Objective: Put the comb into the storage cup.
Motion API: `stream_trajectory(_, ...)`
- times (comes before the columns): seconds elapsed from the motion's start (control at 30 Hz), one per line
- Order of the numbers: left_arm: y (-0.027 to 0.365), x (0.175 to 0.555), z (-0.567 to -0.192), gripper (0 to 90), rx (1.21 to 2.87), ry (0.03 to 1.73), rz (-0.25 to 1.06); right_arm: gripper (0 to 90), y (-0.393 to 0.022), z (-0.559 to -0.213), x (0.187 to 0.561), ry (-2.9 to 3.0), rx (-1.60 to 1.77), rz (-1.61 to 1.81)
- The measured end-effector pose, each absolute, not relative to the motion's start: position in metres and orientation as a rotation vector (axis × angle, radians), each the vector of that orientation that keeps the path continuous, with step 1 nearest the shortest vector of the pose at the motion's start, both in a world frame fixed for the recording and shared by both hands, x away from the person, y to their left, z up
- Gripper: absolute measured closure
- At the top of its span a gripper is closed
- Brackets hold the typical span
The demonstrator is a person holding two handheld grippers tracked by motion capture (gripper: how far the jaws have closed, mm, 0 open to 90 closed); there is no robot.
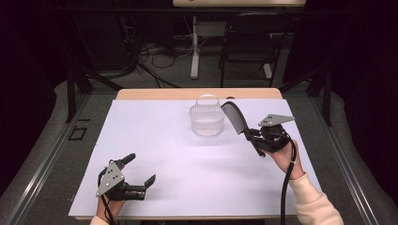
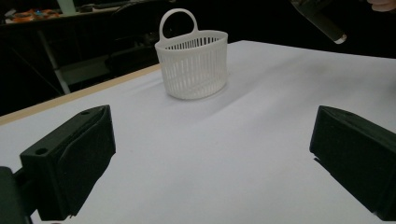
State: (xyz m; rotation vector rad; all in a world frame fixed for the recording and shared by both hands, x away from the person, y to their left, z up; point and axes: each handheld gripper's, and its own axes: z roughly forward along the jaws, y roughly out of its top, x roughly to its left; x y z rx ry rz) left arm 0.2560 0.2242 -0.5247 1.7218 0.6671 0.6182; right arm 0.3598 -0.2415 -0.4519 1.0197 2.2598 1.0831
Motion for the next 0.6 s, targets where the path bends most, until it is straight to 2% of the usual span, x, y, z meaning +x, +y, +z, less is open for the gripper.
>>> stream_trajectory(0.6,0.225,0.257,-0.525,0.1,1.718,0.665,0.618,72.7,-0.232,-0.439,0.372,2.226,0.998,1.102)
